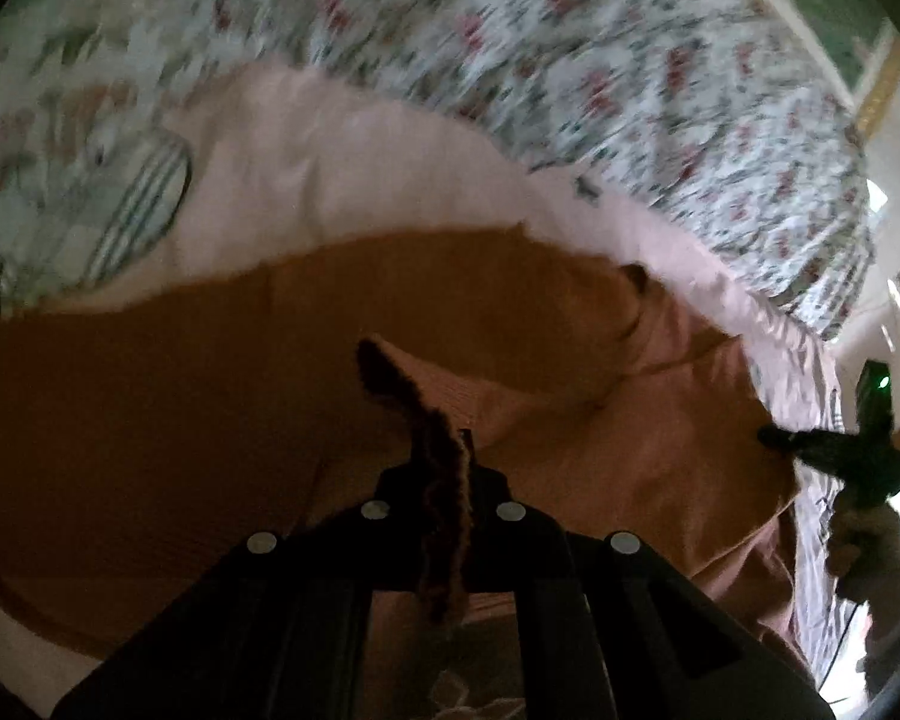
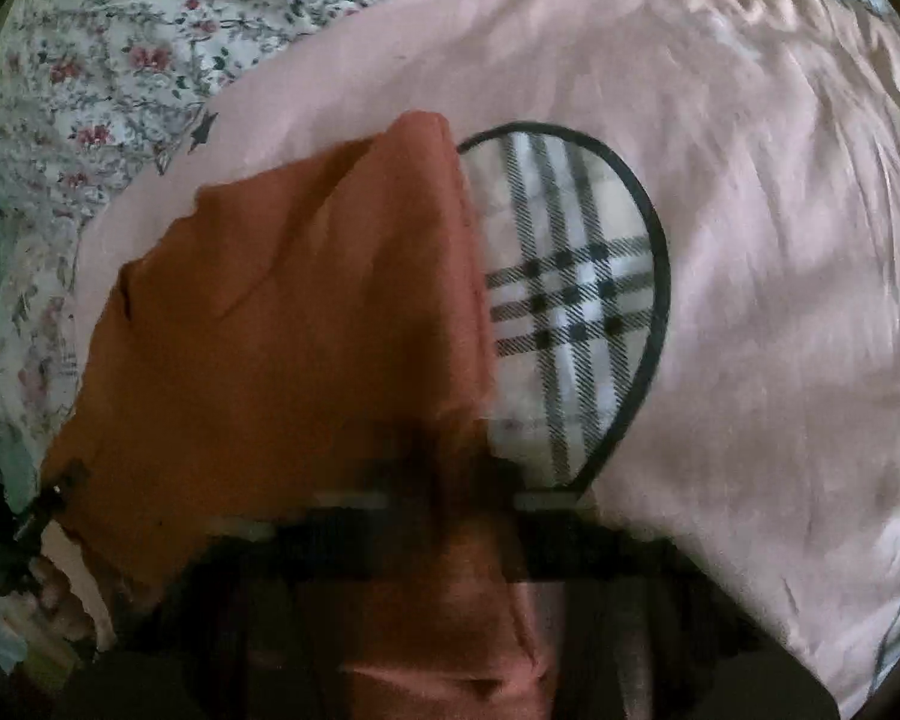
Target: Fold small clothes
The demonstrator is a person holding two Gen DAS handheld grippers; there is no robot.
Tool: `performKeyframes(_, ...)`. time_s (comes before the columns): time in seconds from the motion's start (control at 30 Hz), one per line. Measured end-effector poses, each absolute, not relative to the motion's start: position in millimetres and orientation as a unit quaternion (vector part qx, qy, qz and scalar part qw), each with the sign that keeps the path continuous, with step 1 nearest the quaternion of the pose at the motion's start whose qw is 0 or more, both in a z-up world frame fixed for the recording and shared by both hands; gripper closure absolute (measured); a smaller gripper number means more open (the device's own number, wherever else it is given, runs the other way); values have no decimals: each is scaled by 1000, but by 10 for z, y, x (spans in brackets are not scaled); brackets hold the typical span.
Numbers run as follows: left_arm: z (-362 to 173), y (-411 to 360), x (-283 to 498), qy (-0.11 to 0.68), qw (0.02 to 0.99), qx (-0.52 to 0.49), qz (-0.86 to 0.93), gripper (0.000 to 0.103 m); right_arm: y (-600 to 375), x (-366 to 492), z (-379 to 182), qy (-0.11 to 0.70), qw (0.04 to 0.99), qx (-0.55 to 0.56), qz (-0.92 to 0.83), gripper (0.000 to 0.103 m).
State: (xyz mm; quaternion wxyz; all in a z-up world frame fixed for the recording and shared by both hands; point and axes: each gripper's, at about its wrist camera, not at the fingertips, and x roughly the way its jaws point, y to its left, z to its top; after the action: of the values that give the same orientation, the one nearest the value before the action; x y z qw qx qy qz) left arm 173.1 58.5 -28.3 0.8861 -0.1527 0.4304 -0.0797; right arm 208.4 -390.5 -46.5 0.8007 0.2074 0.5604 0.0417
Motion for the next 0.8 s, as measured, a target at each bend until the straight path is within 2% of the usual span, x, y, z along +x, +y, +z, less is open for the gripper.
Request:
performKeyframes(0.1, -369, 525, 1784, 440, 884, -138, -76, 99, -4026, 2043, -337, 538, 817, 204, 22, 93)
performKeyframes(0.23, -621, 550, 1814, 470, 870, -135, -63, 98, -4010, 2076, -637, 574, 797, 189, 9, 93)
performKeyframes(0.3, -642, 549, 1785, 476, 868, -131, -61, 96, -3937, 2079, -612, 581, 799, 156, -6, 91)
performKeyframes(0.37, -650, 553, 1745, 479, 867, -128, -58, 95, -3857, 2051, -467, 574, 809, 115, -44, 82)
performKeyframes(0.4, -653, 557, 1735, 478, 867, -126, -69, 94, -3801, 2018, -379, 563, 818, 103, -55, 81)
performKeyframes(0.47, -677, 546, 1722, 486, 864, -115, -63, 92, -3655, 1944, -254, 539, 835, 109, -18, 68)
performKeyframes(0.53, -673, 543, 1681, 490, 863, -107, -62, 90, -3504, 1942, -331, 554, 825, 110, 20, 60)
performKeyframes(0.57, -655, 562, 1644, 490, 863, -103, -61, 89, -3474, 1954, -460, 575, 811, 106, 17, 60)
performKeyframes(0.67, -576, 724, 1483, 491, 863, -107, -55, 80, -3601, 1913, -599, 585, 800, 137, -1, 62)
performKeyframes(0.7, -541, 806, 1415, 485, 865, -114, -56, 72, -3634, 1884, -555, 582, 800, 145, -5, 61)
performKeyframes(0.77, -444, 976, 1252, 473, 872, -118, -47, 71, -3628, 1824, -436, 577, 804, 148, -7, 60)
performKeyframes(0.8, -411, 1032, 1201, 470, 874, -115, -41, 66, -3619, 1775, -381, 573, 806, 150, -3, 60)
